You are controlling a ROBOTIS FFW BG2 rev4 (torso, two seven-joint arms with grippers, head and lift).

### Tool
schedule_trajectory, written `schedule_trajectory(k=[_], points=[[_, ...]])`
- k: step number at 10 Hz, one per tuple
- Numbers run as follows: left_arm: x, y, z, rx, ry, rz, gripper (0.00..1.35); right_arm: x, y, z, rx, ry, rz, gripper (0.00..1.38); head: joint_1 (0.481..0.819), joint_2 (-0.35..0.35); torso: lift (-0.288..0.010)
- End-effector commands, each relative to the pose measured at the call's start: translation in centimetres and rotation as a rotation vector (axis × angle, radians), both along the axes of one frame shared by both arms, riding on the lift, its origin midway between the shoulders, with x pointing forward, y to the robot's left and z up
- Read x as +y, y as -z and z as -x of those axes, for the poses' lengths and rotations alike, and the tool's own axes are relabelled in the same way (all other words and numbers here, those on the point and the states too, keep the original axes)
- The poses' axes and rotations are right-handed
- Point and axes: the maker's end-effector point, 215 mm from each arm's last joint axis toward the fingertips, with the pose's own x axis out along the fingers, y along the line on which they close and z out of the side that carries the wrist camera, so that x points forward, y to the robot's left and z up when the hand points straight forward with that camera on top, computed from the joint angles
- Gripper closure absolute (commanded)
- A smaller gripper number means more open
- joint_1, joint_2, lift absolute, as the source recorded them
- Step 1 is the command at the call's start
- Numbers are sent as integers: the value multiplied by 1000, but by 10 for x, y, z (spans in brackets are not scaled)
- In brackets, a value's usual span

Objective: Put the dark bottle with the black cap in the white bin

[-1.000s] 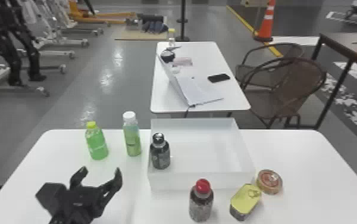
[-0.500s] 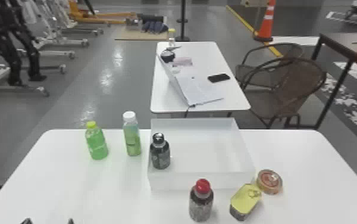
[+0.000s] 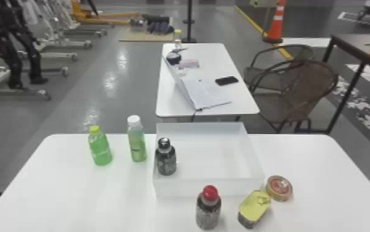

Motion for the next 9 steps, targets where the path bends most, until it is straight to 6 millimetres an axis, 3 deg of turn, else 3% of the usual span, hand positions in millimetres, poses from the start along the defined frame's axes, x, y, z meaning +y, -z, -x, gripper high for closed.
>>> schedule_trajectory(k=[1,9], points=[[-1,0,1,-1,-2,5,209,0,-1,0,-1,-1,2,108,549,0,-100],[-4,3,1,-3,-5,32,209,0,1,1,2,0,-1,107,549,0,-100]])
